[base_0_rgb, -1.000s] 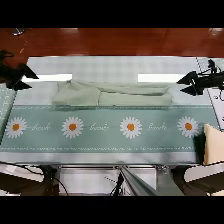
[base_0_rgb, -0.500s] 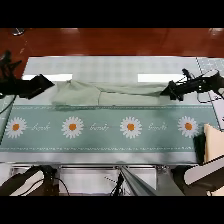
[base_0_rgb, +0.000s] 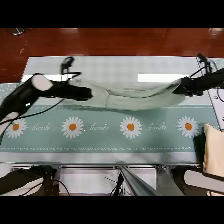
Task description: Fold the shirts.
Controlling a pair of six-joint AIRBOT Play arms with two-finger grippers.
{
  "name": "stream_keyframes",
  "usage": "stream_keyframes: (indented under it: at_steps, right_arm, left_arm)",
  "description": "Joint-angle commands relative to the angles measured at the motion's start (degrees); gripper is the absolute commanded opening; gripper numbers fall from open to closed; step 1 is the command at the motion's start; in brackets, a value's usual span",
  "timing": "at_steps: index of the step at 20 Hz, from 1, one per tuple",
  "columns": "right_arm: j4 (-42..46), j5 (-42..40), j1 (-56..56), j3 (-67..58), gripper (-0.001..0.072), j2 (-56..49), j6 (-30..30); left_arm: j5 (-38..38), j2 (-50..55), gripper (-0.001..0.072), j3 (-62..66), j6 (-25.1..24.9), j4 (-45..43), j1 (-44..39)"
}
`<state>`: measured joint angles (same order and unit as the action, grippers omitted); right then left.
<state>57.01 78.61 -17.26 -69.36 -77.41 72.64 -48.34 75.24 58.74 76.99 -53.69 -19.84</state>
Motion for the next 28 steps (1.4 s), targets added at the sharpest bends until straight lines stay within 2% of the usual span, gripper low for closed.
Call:
stream_keyframes:
  at_steps: [1, 2, 4, 6, 10, 12, 14, 17, 20, 22, 24, 26, 28]
  right_arm:
    - [0.92, 0.96, -0.02, 7.28, 0.0022, 16.2, 1.68]
    - [0.28, 1.44, -0.02, 8.74, 0.0022, 19.96, 2.05]
    - [-0.24, 2.56, -0.02, 10.36, 0.0022, 25.79, 3.67]
    - [-1.55, 4.0, -0.02, 10.58, 0.0022, 29.75, 4.72]
    - [-5.53, 4.15, -0.02, 10.58, 0.0022, 33.97, 4.94]
    - [-5.9, 4.13, -0.02, 10.56, 0.0022, 34.05, 4.92]
    - [-5.95, 4.35, -0.02, 10.56, 0.0022, 34.05, 4.94]
    - [-6.88, 4.63, 0.37, 10.56, 0.0022, 33.99, 5.6]
    - [-11.17, 0.96, 7.98, 10.56, 0.0022, 32.57, 5.88]
    - [-11.32, -4.11, 16.26, 9.94, 0.0022, 29.64, 7.48]
    - [-11.52, -9.57, 24.44, 7.19, 0.0022, 24.5, 8.79]
    - [-11.52, -14.27, 31.95, 2.6, 0.0022, 17.27, 9.11]
    - [-11.52, -17.49, 37.81, -3.5, 0.0022, 8.02, 9.25]
  left_arm:
    - [-1.4, 15.06, 0.0016, 13.9, 4.35, -2.43, -11.74]
    - [-4.83, 20.61, 0.0016, 20.5, 7.98, -4.28, -13.97]
    - [-10.99, 29.7, 0.0017, 32.22, 12.13, -4.52, -16.9]
    - [-13.81, 36.44, 0.0017, 41.29, 15.5, -2.01, -19.5]
    - [-13.33, 43.74, 0.0018, 47.41, 15.13, 12.52, -24.57]
    - [-13.81, 45.27, 0.0018, 47.41, 10.58, 21.05, -28.26]
    - [-13.75, 44.89, 0.0018, 47.47, 10.03, 22.88, -29.44]
    - [-16.15, 42.77, 0.0017, 48.41, 9.75, 22.84, -22.8]
    - [-22.34, 37.38, 0.0017, 48.37, 9.62, 19.91, -10.14]
    - [-28.74, 31.69, 0.0017, 48.37, 10.1, 13.57, -1.01]
    - [-34.49, 24.09, 0.0018, 48.37, 11.19, 2.73, 7.52]
    - [-36.61, 14.69, 0.0018, 48.35, 11.13, -6.25, 14.53]
    - [-35.6, 4.37, 0.0018, 48.35, 9.81, -9.66, 19.41]
